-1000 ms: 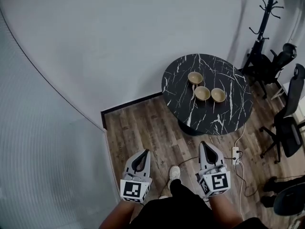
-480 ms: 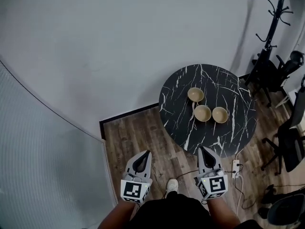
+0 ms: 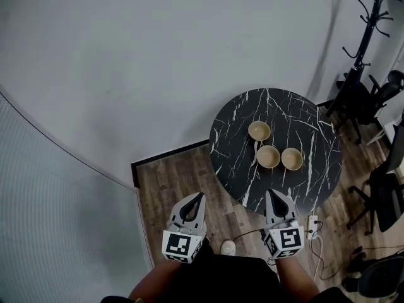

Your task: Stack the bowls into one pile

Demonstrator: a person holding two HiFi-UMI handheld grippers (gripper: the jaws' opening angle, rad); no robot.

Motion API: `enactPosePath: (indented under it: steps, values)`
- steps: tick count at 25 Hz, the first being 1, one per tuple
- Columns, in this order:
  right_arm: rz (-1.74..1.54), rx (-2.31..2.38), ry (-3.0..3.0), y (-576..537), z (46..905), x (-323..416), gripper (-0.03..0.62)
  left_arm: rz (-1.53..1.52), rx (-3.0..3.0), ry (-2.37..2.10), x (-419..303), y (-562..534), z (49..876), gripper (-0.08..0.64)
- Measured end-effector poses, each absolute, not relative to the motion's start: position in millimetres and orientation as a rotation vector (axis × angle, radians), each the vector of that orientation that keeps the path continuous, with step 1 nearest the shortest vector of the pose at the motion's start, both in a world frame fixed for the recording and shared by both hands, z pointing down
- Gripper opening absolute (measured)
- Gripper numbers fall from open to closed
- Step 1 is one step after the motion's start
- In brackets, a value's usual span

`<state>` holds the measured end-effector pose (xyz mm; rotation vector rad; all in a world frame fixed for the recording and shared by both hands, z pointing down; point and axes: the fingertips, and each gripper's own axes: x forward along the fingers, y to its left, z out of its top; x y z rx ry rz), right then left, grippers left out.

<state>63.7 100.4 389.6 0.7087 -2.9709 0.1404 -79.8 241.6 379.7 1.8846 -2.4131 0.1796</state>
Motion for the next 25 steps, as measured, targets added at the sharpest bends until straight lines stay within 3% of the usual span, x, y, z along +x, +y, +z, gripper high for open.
enactPosePath:
  steps: [18, 25]
  values:
    - [0.169, 0.965, -2.851, 7.6, 393.9, -12.5, 0.008, 0.132, 2.178, -2.105, -151.7, 96.4, 386.1, 0.011]
    - [0.472, 1.188, -2.804, -36.4, 412.4, -39.3, 0.008, 0.137, 2.310, -1.966, -197.9, 48.9, 386.0, 0.011]
